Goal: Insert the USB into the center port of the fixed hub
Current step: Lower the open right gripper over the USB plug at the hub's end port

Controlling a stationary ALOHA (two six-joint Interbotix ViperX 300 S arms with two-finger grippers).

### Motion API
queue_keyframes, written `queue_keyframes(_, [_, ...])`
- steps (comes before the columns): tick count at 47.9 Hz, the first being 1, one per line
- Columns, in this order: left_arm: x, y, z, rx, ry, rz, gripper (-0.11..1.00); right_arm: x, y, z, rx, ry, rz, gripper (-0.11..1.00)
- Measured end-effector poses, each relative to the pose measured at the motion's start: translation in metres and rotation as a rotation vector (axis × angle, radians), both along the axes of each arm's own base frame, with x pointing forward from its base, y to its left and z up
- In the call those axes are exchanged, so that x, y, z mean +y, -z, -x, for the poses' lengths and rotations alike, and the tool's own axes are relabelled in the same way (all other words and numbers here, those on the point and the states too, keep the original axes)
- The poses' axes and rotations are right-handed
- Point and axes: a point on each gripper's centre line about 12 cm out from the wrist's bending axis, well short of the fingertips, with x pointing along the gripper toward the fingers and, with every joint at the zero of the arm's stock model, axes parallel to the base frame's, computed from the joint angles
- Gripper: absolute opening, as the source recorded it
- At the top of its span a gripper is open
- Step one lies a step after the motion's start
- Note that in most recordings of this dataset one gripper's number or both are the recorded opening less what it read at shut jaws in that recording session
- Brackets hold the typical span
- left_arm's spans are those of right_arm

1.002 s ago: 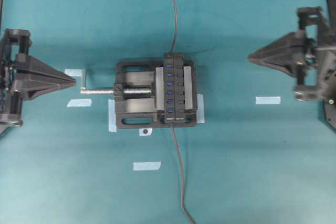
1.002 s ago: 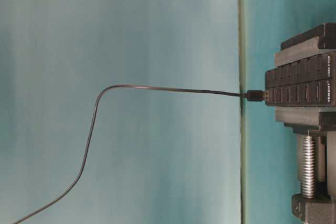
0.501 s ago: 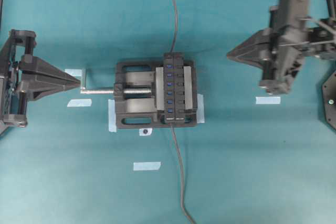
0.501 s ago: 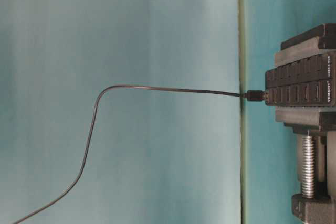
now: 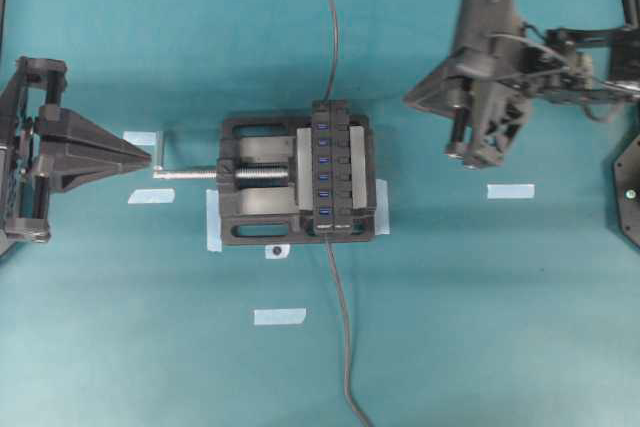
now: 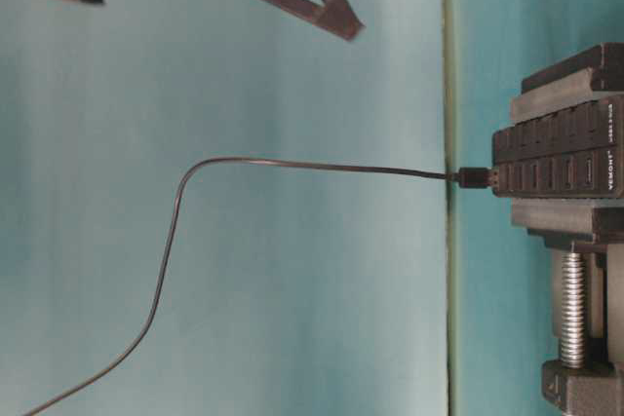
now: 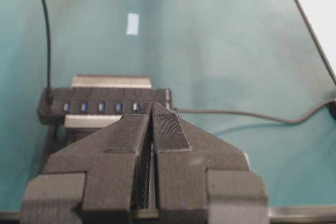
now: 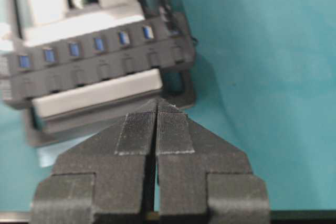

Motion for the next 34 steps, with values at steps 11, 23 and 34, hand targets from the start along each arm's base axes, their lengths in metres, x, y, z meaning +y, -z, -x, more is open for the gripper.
queue_keyframes(11, [0.000,0.001,0.000,0.003,0.000,0.000,0.00,-0.006,0.012,-0.022,0.060,-0.043,0.035,-0.02])
queue_keyframes(23, [0.000,0.001,0.001,0.000,0.000,0.000,0.00,-0.010,0.024,-0.040,0.123,-0.085,0.061,-0.02])
queue_keyframes(34, [0.000,0.000,0.002,-0.002,0.000,0.000,0.00,-0.012,0.030,-0.048,0.138,-0.098,0.069,-0.02])
